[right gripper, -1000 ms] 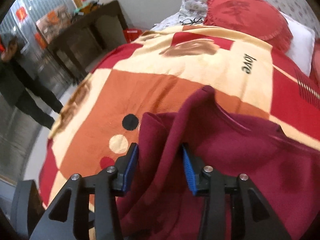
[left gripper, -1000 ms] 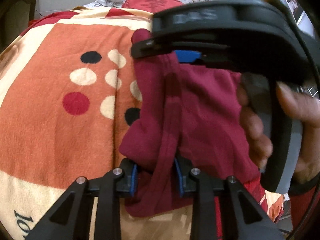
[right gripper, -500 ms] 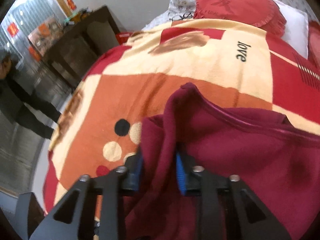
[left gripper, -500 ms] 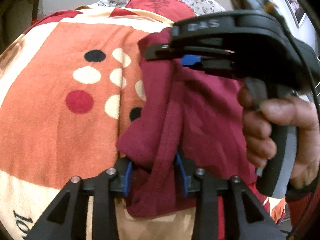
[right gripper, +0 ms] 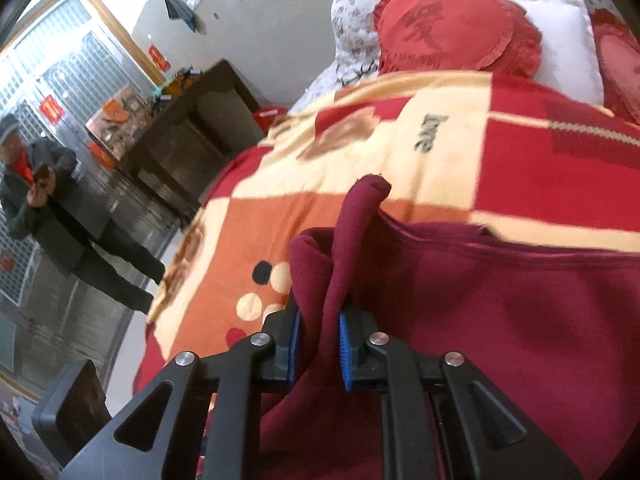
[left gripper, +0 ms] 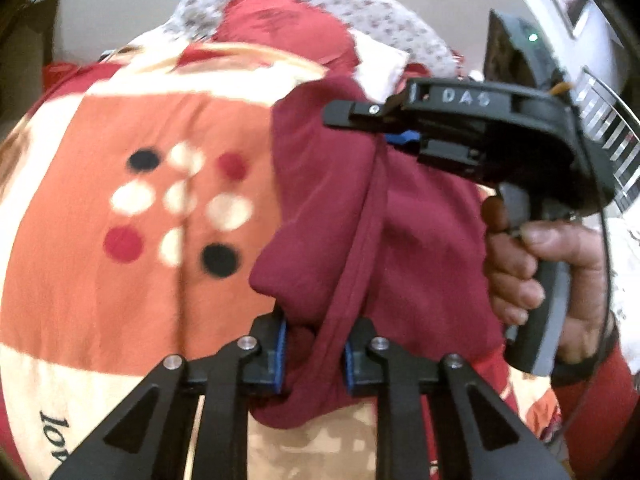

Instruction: Fold small clothes

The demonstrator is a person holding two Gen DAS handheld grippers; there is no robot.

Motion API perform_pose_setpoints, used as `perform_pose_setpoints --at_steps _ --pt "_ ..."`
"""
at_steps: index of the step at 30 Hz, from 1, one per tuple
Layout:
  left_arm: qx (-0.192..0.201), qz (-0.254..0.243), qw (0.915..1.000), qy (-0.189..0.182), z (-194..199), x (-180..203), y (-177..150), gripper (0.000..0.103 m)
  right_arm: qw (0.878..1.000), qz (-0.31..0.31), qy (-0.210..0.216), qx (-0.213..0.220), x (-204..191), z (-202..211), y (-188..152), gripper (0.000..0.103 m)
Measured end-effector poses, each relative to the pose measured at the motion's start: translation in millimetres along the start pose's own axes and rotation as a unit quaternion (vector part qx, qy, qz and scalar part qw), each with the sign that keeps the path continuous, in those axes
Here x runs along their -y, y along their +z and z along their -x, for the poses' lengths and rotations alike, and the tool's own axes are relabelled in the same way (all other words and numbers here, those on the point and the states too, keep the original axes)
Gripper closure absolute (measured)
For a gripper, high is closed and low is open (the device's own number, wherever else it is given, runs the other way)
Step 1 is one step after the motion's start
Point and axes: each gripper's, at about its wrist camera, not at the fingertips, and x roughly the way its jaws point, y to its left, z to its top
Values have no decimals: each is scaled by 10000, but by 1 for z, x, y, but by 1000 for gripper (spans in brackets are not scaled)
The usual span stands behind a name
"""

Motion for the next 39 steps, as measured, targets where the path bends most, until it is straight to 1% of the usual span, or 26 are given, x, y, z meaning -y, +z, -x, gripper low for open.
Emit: perform_pose_setpoints --at_steps 3,8,10,13,15,17,20,22,24,25,26,28,30,32,33,35,37,38,39 --pt "30 -281 9992 -280 3 34 9 82 9998 21 -39 190 12 31 4 61" --pt "-20 -819 9944 -667 -2 105 12 82 9975 168 -461 503 47 100 2 62" --pt "-100 -1058 9911 -798 -14 138 10 82 9961 121 -639 592 67 124 -4 62" --pt "-270 -1329 9866 -907 -40 174 6 82 9937 -59 -895 665 102 151 -17 62" --pt "-402 -1463 9840 -932 -55 191 -1 82 9924 -270 -988 684 127 162 -29 62" --pt "-514 -1594 9821 -866 -75 206 -9 82 9904 -495 -1078 705 148 167 -39 62" --pt "-718 -1530 9825 -778 -105 217 -19 82 9859 -842 -1299 638 181 160 -53 62" --pt "-813 -1524 9820 -765 -113 226 -26 82 9823 -967 -1514 530 194 147 -61 62" --pt "-849 -1469 9820 -830 -121 231 -28 72 9813 -992 -1557 550 201 145 -66 60" --pt "-881 -1391 9818 -947 -119 231 -29 59 9809 -971 -1585 568 201 147 -66 55" --pt "-968 -1319 9804 -1096 -115 229 -27 50 9802 -948 -1637 586 198 153 -67 49" --pt "-1117 -1312 9778 -1190 -97 225 -28 44 9801 -863 -1670 639 189 173 -71 47" --pt "-969 -1486 9768 -1197 -73 218 -28 40 9804 -747 -1685 702 177 193 -81 45" --pt "-652 -1740 9774 -1010 -48 207 -29 31 9834 -623 -1532 745 160 204 -91 43" --pt "-530 -1826 9782 -838 -41 202 -30 30 9869 -491 -1335 759 149 206 -98 43" --pt "-389 -1980 9782 -489 -37 196 -31 30 9907 -324 -1096 743 133 203 -105 44" --pt "-411 -1931 9800 -227 -43 188 -31 30 9947 -131 -826 601 118 189 -112 44" --pt "-430 -1845 9817 -174 -50 181 -30 30 9951 -73 -866 461 117 181 -117 46" --pt "-414 -1701 9844 -178 -54 177 -31 30 9931 -90 -1139 256 120 172 -126 47"
